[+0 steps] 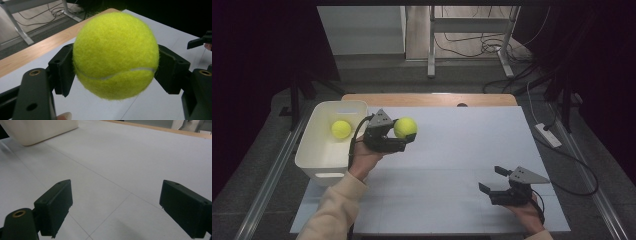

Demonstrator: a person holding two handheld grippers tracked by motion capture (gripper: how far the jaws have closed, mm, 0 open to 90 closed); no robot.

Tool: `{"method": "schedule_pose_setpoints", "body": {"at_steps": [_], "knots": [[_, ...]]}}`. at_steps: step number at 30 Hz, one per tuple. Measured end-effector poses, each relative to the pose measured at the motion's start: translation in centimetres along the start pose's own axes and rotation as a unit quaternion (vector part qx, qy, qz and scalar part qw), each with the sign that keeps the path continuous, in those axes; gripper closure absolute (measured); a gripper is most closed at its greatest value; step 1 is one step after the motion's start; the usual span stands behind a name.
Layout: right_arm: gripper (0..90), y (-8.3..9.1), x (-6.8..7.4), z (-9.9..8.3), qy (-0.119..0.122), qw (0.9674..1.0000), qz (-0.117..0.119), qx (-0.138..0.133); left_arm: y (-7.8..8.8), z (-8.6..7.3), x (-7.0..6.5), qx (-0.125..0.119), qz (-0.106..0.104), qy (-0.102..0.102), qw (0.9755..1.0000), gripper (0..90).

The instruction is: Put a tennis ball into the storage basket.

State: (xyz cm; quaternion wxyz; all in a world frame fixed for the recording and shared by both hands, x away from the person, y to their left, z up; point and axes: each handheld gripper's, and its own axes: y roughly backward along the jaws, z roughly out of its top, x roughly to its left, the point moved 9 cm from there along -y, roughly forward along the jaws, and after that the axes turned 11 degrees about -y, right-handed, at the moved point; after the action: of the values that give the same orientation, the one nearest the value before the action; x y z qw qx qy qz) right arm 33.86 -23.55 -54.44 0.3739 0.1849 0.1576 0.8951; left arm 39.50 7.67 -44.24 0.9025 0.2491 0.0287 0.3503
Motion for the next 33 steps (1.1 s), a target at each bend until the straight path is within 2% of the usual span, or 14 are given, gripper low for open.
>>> {"method": "schedule_pose_setpoints", "body": {"at_steps": [4, 12, 33], "knots": [[11.3, 0.0, 0.0, 0.1, -0.001, 1.0, 0.0, -0.001, 1.4, -0.3, 0.7, 0.0, 0.013, 0.003, 0.9999, 26.7], [11.3, 0.0, 0.1, 0.1, -0.001, 1.0, 0.001, -0.003, 3.0, -1.1, 2.0, 0.003, 0.032, 0.017, 0.9993, 26.7], [11.2, -0.1, 0.1, 0.1, 0.001, 1.0, 0.001, -0.001, 6.0, -2.1, 4.0, -0.004, 0.063, 0.038, 0.9973, 26.7]]}}
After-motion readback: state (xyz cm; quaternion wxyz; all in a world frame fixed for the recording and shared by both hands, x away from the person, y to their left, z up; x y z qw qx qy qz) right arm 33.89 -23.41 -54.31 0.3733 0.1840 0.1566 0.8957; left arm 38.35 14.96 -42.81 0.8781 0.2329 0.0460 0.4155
